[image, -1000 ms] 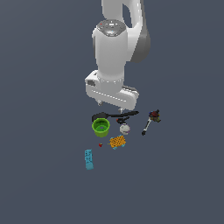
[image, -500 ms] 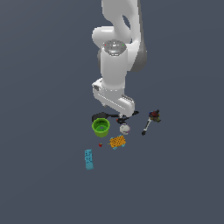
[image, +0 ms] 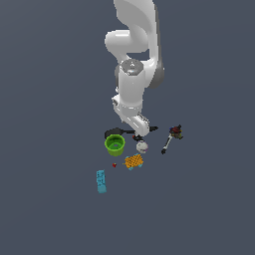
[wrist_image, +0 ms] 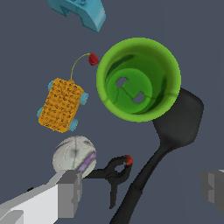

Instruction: Pick up a designated object from a clutter of objects.

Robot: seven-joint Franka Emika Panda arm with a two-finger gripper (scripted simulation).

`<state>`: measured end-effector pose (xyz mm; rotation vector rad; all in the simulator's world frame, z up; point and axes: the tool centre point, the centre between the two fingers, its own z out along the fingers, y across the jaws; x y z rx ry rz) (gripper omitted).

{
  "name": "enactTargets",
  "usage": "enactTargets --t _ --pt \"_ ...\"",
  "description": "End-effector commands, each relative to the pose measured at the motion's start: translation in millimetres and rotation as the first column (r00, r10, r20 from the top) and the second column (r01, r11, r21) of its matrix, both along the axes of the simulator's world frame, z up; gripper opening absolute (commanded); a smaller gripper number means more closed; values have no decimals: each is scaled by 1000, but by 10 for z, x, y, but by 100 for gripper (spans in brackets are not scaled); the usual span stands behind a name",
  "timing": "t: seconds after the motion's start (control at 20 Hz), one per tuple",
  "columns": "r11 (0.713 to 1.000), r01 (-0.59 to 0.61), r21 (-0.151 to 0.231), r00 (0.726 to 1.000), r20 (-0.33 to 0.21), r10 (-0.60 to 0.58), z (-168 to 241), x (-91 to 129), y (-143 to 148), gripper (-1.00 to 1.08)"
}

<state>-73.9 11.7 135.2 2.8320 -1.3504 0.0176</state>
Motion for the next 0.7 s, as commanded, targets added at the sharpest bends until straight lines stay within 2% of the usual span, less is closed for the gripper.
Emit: enactTargets --t 0.0,0.25,0.65 --pt "998 61 2 998 0 -61 -111 -89 20 100" --pt "984 180 5 984 -3 -180 -318 -277 56 100" --pt "944 330 8 944 -6 -330 -559 -541 96 100"
